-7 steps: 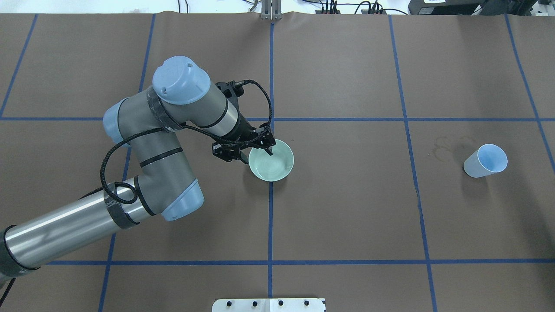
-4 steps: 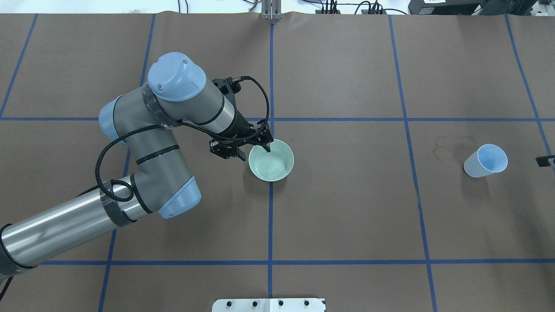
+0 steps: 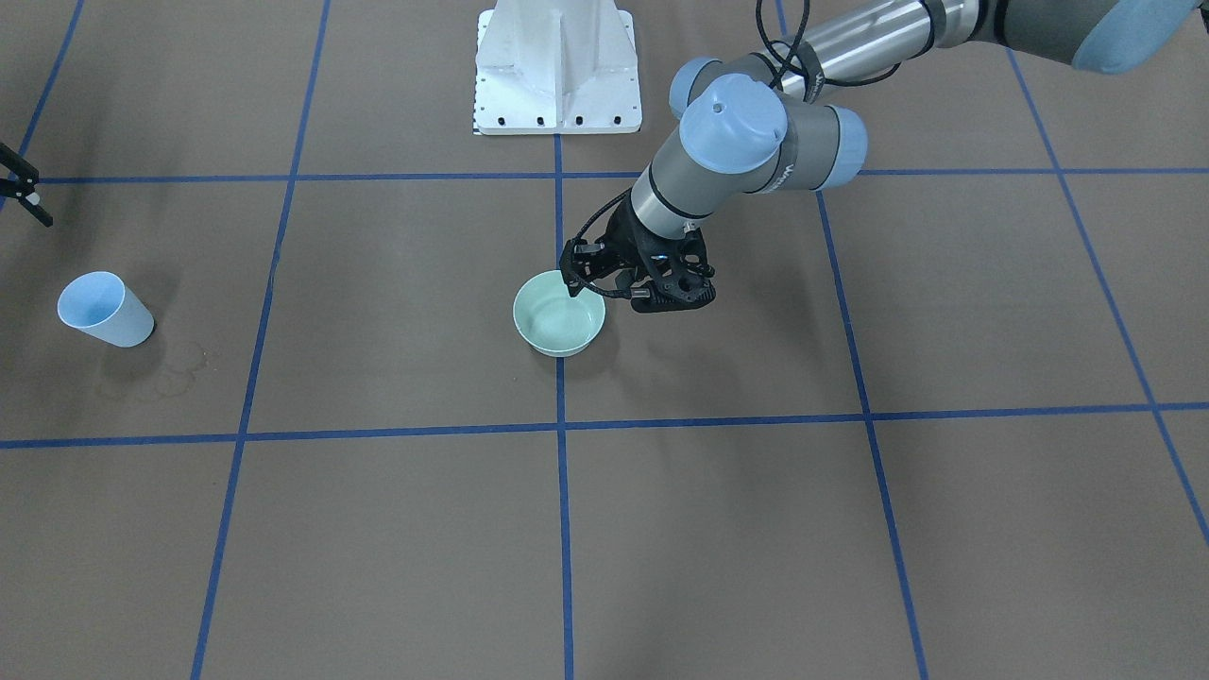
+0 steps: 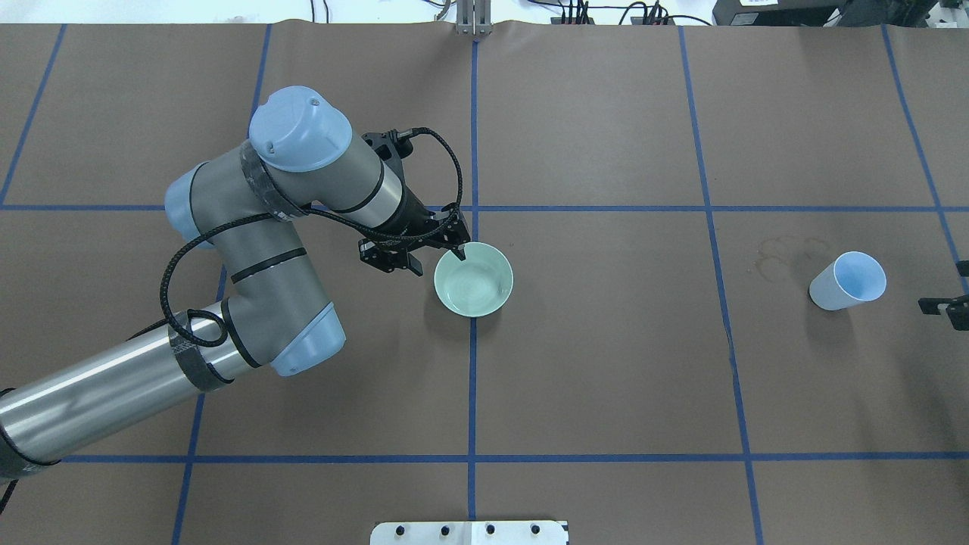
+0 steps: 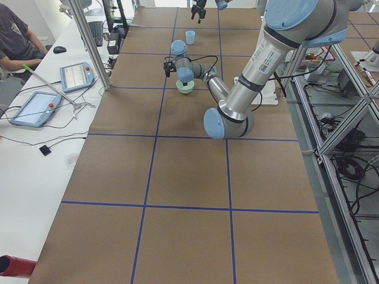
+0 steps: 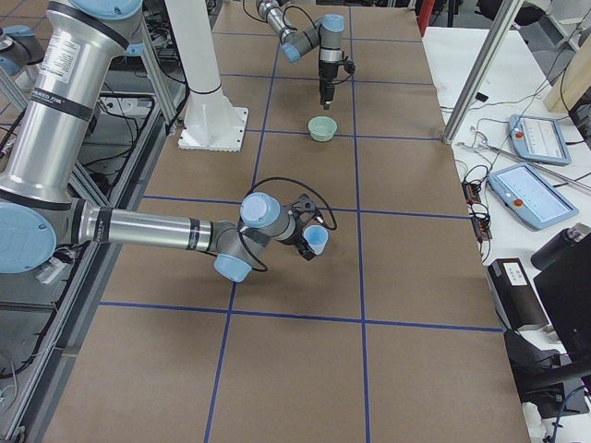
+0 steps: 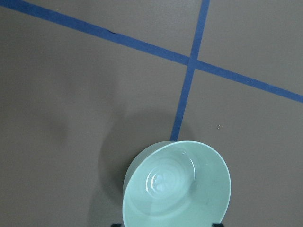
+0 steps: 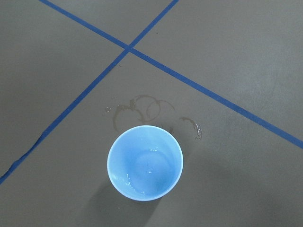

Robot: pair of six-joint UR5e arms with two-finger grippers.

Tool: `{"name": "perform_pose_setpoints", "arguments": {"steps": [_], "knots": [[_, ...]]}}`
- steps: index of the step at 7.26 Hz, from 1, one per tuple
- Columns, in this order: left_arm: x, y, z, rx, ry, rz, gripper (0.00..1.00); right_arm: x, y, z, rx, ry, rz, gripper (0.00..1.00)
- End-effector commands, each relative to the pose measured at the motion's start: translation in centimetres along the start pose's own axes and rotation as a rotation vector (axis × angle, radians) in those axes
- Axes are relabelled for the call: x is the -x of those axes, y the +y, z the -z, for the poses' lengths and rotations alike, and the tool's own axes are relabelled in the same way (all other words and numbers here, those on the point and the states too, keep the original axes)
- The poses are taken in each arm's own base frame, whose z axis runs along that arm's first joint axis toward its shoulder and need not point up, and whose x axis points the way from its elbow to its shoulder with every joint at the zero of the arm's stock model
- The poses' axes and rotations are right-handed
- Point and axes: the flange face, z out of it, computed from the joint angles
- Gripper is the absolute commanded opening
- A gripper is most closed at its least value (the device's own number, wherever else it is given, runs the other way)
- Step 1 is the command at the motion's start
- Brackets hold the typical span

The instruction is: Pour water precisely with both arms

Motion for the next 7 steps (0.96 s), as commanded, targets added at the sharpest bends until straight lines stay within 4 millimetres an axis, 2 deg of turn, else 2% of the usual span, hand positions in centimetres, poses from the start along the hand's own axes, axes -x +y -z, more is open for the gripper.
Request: {"name": "perform_pose_setpoints", "arguments": {"steps": [1, 2, 4, 5, 7], "knots": [[0.0, 0.0, 0.0, 0.000, 0.000, 0.001, 0.71, 1.5, 1.0, -3.1, -0.010, 0.019, -0.021, 1.00], [0.1, -0.1, 0.0, -0.001, 0.000, 0.000, 0.71, 2.5, 1.4, -4.3, -0.045, 0.071, 0.028, 1.00], [0.1, -0.1, 0.0, -0.001, 0.000, 0.000, 0.71, 3.1, 1.9, -5.6, -0.027, 0.064, 0.024, 1.00], [0.1, -0.1, 0.0, -0.001, 0.000, 0.000, 0.71, 3.9, 2.2, -6.6, -0.010, 0.041, -0.066, 1.00], [0.2, -0.1, 0.0, -0.001, -0.001, 0.001, 0.71, 4.0, 1.9, -7.5, -0.009, 0.041, -0.068, 1.00]]}}
